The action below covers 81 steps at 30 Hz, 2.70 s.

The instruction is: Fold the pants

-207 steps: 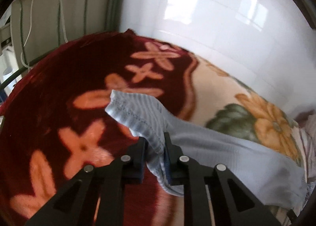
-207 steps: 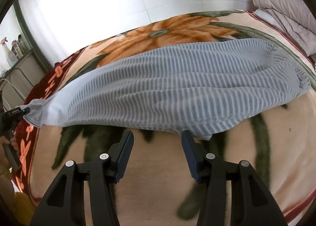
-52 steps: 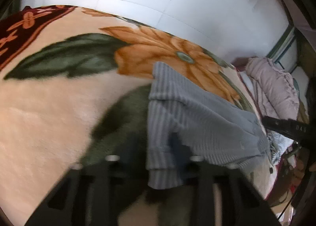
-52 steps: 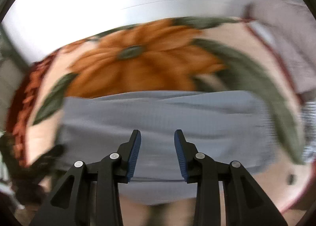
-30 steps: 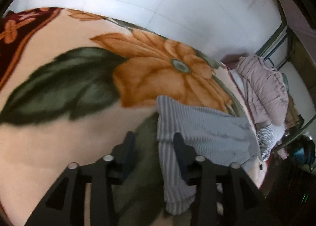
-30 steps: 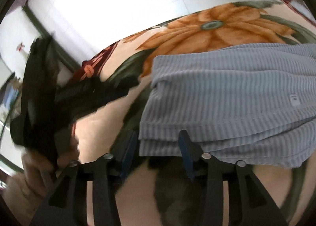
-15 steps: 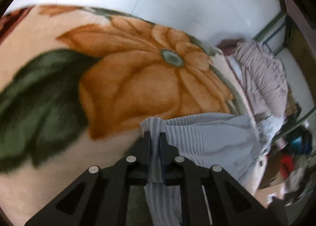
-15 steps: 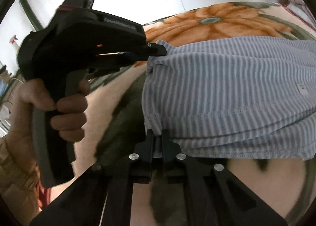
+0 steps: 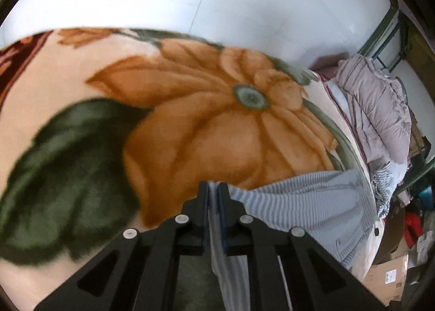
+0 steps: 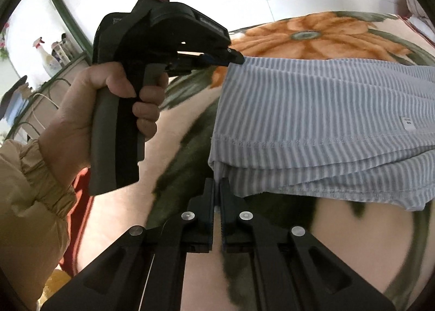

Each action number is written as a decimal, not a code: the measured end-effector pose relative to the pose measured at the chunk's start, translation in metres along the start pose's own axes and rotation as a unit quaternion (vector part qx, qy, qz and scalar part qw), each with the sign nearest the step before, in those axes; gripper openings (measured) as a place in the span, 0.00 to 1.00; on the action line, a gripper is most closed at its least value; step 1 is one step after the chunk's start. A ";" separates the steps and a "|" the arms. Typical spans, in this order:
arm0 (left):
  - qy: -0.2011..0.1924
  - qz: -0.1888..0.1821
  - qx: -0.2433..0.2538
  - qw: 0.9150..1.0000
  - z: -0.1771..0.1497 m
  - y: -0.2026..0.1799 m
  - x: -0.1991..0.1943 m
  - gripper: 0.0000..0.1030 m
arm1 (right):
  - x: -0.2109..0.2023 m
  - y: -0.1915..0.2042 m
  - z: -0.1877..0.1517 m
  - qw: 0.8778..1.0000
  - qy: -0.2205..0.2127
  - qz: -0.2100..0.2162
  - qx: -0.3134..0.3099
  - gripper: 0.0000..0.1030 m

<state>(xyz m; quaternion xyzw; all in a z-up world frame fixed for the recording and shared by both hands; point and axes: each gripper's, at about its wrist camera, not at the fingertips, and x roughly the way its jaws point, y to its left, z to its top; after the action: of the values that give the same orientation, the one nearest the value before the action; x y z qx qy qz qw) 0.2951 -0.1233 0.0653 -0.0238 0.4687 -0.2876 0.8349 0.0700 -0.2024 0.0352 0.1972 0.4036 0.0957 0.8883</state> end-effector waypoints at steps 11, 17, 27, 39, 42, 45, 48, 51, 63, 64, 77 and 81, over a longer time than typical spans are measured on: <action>-0.012 -0.045 -0.049 0.998 -0.042 0.013 -0.045 0.37 | -0.028 -0.010 0.005 1.000 -0.015 -0.021 0.014 0.32; -0.001 -0.070 -0.062 0.996 -0.076 0.000 -0.050 0.50 | -0.054 -0.039 0.003 0.997 -0.024 -0.055 0.044 0.33; 0.032 -0.062 -0.092 0.993 -0.115 -0.010 -0.033 0.58 | -0.087 -0.070 0.004 0.993 -0.050 -0.062 0.084 0.33; 0.024 0.022 -0.068 0.997 -0.115 -0.046 -0.025 0.31 | -0.129 -0.113 0.002 0.985 -0.062 -0.092 0.132 0.33; 0.018 0.034 -0.071 0.997 -0.114 -0.051 -0.031 0.16 | -0.139 -0.126 0.002 0.982 -0.070 -0.097 0.148 0.34; 0.007 0.040 -0.075 0.996 -0.112 -0.056 -0.042 0.10 | -0.149 -0.139 0.002 0.980 -0.076 -0.107 0.147 0.37; -0.009 0.040 -0.073 0.997 -0.105 -0.066 -0.054 0.09 | -0.159 -0.153 0.004 0.979 -0.078 -0.113 0.148 0.37; -0.023 0.038 -0.048 0.998 -0.098 -0.086 -0.069 0.08 | -0.172 -0.168 0.005 0.977 -0.086 -0.120 0.155 0.37; -0.042 0.000 0.052 0.998 -0.063 -0.212 -0.077 0.08 | -0.206 -0.205 0.001 0.971 -0.113 -0.120 0.171 0.37; -0.041 -0.004 0.060 0.997 -0.061 -0.224 -0.073 0.08 | -0.207 -0.209 0.001 0.971 -0.112 -0.120 0.172 0.37; 0.029 -0.021 0.146 0.989 -0.087 -0.324 0.028 0.09 | -0.212 -0.253 -0.006 0.965 -0.105 -0.141 0.196 0.37; 0.047 -0.021 0.162 0.986 -0.097 -0.327 0.042 0.10 | -0.212 -0.258 -0.006 0.963 -0.103 -0.139 0.204 0.37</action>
<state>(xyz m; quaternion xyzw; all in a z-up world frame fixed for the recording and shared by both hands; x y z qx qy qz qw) 0.0849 -0.3950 0.0802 0.1152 0.4544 -0.3777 0.7985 -0.0710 -0.5043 0.0656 0.3251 0.3446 -0.1345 0.8703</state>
